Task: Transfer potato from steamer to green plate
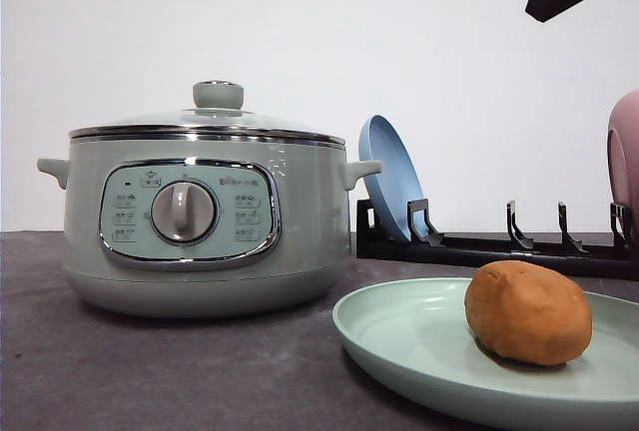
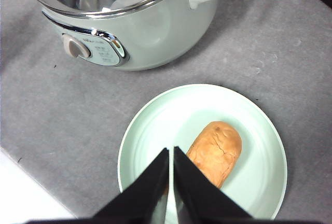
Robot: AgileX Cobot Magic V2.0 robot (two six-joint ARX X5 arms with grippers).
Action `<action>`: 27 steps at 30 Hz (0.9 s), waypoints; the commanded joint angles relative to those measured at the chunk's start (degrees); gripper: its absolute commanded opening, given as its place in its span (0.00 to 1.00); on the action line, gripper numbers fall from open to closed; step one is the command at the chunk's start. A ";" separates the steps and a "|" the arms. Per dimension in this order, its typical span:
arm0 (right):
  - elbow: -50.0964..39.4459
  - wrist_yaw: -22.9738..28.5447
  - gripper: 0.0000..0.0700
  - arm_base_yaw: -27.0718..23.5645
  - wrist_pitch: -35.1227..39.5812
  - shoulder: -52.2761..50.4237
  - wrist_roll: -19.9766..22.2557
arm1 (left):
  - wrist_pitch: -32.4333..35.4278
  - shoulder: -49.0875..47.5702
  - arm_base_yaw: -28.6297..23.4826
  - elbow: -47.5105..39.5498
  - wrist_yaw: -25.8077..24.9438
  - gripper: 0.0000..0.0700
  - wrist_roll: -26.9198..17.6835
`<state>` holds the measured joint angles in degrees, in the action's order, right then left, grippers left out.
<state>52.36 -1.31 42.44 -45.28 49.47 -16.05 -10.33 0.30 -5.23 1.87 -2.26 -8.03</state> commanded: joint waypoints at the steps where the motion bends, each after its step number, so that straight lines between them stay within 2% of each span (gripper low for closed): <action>1: 0.70 0.23 0.00 0.55 0.28 0.22 0.44 | -0.37 -0.13 -0.15 -1.20 0.00 0.01 0.15; 4: 0.70 0.49 0.00 0.55 0.47 0.22 1.00 | -0.37 -0.13 -0.15 -1.20 0.00 0.01 0.15; 7: 0.67 4.63 0.00 0.32 2.59 0.15 2.32 | -0.37 -0.13 -0.15 -1.20 0.00 0.01 0.14; 9: 0.43 8.01 0.00 -1.04 5.44 -0.68 2.36 | -0.37 -0.13 -0.15 -1.20 0.00 0.01 0.15; 12: -0.68 8.68 0.00 -4.11 12.57 -2.53 2.39 | -0.37 -0.13 -0.15 -1.20 0.00 0.01 0.15; 15: -2.61 7.85 0.00 -8.86 19.33 -5.73 2.70 | -0.37 -0.12 -0.15 -1.18 0.00 0.01 0.15; 20: -7.69 7.29 0.00 -19.04 25.67 -11.67 4.00 | -0.37 -0.11 -0.15 -1.19 0.00 0.01 0.15; 27: -21.83 6.62 0.00 -32.65 40.23 -22.46 5.05 | -0.37 -0.12 -0.15 -1.19 0.00 0.01 0.15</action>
<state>31.70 5.56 10.80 -7.46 27.90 -11.98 -10.33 0.30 -5.23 1.87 -2.26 -8.03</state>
